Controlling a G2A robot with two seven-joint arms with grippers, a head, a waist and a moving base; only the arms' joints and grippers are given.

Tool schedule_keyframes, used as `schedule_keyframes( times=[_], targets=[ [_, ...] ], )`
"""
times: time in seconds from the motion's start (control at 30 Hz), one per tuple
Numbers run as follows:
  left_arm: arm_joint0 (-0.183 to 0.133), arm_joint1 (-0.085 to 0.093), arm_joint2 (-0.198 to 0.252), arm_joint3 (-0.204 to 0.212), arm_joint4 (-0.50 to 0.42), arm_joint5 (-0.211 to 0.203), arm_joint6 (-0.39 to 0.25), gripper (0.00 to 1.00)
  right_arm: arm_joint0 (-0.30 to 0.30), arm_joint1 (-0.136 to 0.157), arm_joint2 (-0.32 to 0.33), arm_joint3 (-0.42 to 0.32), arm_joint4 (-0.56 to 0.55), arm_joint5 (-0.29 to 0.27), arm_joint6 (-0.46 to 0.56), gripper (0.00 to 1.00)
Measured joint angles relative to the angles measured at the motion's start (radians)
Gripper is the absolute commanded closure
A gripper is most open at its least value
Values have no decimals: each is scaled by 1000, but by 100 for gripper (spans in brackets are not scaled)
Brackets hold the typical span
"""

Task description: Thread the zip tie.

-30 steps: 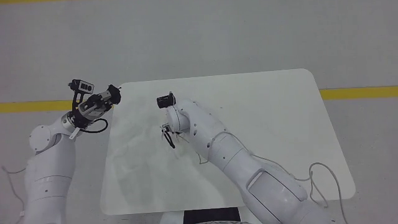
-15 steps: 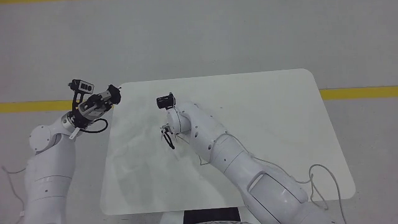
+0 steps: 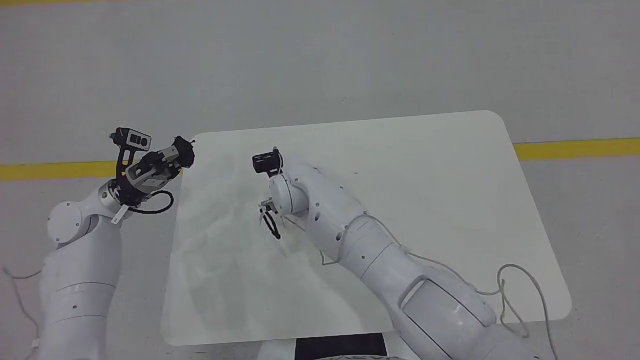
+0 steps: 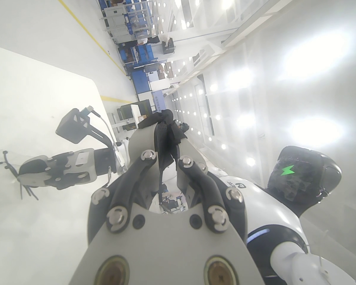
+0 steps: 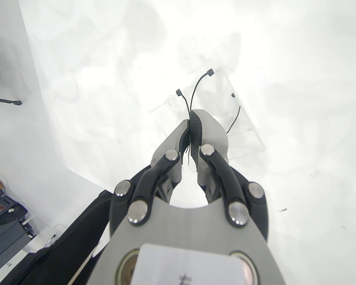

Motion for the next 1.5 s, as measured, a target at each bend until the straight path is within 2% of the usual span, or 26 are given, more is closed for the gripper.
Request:
schedule_keyframes(
  times=[0.4,0.87,0.93,0.97,1.1,1.5],
  targets=[
    [0,0,0,0,0,0,0,100,-17,11,-12,-31,-16,0,-28,100],
    [0,0,0,0,0,0,0,100,13,0,-33,55,41,-37,-98,98],
    [0,0,0,0,0,0,0,100,17,-2,-37,67,50,-42,-107,92],
    [0,0,0,0,0,0,0,100,21,-3,-39,75,57,-46,-111,86],
    [0,0,0,0,0,0,0,100,33,-7,-46,101,76,-54,-122,76],
    [0,0,0,0,0,0,0,100,62,-17,-70,151,107,-54,-139,77]
  ],
)
